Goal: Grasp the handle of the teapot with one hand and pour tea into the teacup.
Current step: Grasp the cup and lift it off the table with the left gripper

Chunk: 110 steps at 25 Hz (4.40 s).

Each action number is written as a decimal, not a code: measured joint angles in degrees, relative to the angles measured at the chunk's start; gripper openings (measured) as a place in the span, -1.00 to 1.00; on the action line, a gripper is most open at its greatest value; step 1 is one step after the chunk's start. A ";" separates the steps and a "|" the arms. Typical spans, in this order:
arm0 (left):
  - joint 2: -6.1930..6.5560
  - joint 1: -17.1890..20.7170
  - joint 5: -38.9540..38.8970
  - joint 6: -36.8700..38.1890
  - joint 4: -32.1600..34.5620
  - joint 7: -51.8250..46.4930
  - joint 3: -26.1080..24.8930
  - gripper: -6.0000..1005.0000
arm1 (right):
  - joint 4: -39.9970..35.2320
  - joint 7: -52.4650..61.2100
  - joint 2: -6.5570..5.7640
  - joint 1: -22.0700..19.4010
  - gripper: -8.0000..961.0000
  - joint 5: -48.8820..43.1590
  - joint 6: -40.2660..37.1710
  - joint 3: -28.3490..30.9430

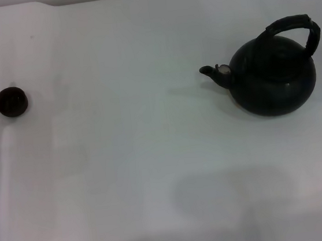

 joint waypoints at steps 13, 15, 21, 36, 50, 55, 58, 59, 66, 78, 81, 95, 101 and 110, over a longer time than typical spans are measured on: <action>0.13 -0.42 -0.10 2.61 -0.07 -0.35 0.00 0.75 | -0.23 0.00 -0.09 0.34 0.55 0.08 -0.23 0.00; 0.16 -0.46 -0.09 3.12 -0.06 -0.31 0.00 0.74 | -0.23 0.00 -0.09 0.36 0.55 0.09 -0.23 0.00; 0.32 -1.13 4.32 5.20 0.87 -0.11 0.00 0.73 | -0.23 0.00 -0.09 0.42 0.55 0.09 -0.23 0.00; 0.31 -1.68 11.56 7.62 3.63 -0.05 0.00 0.73 | 0.02 0.00 -0.02 0.28 0.55 0.07 0.23 0.00; 0.36 -2.55 11.77 10.10 3.63 -0.01 0.00 0.73 | -0.08 0.00 0.00 0.44 0.55 -0.18 0.23 -0.25; 0.42 -3.20 11.78 12.02 3.68 -0.01 0.00 0.73 | -0.20 0.00 0.00 0.52 0.55 -0.18 0.23 -0.12; 0.44 -3.58 11.78 13.35 3.70 -0.01 0.00 0.73 | -0.22 0.00 0.00 0.54 0.55 -0.13 0.22 -0.07; 0.44 -3.66 11.78 13.49 3.71 -0.01 0.00 0.73 | -0.22 0.00 0.00 0.54 0.55 -0.09 0.22 -0.04; 0.45 -4.02 11.85 13.53 3.72 -0.01 0.00 0.73 | -0.28 0.00 0.00 0.53 0.55 0.07 0.22 0.00; 0.44 -3.98 12.19 14.30 3.72 -0.01 0.00 0.73 | -0.42 0.00 0.00 0.62 0.55 0.09 0.24 0.00; 0.44 -4.08 12.71 14.77 3.72 -0.01 0.00 0.72 | -0.42 0.00 0.00 0.62 0.55 0.09 0.30 0.00; 0.26 -3.50 12.76 14.93 3.32 -0.01 0.00 0.61 | -0.43 0.00 -0.07 0.44 0.55 0.09 0.93 0.00; 0.19 -3.48 12.74 14.93 3.30 -0.01 -0.01 0.47 | -0.71 0.00 -0.09 0.23 0.55 0.09 0.93 0.00; 0.21 -4.10 19.48 13.40 -1.35 -0.21 0.00 0.40 | -1.10 0.00 -0.09 0.28 0.55 0.09 0.93 0.00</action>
